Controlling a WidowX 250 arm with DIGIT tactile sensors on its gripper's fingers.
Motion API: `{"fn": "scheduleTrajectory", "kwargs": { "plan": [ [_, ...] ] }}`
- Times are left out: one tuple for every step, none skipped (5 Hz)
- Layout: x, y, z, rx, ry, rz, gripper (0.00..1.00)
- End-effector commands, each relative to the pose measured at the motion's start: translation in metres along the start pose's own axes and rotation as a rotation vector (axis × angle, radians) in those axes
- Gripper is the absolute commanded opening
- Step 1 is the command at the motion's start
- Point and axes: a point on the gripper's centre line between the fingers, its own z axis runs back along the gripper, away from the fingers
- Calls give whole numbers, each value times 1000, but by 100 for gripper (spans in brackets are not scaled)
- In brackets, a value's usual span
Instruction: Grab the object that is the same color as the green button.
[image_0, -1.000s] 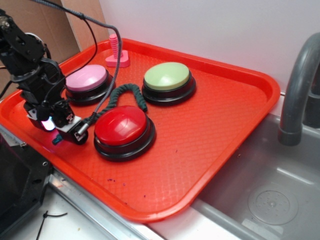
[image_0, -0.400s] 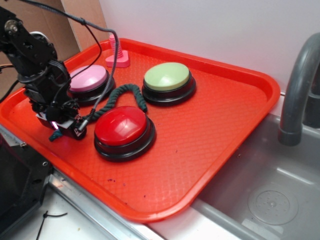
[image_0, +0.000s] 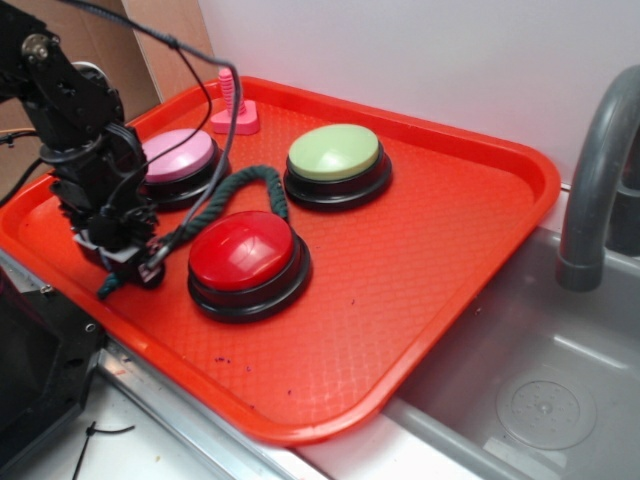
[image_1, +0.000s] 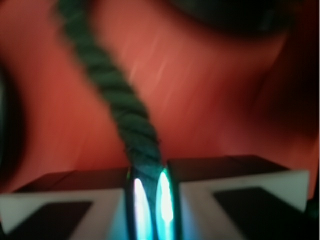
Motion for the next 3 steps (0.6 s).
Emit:
{"fn": "scheduleTrajectory", "kwargs": {
  "plan": [
    [24,-11,103,-42,-57,-5,0],
    [26,-13,152,-28,-115,38,0],
    [24,-17,189,-42,-163,33,0]
  ]
}}
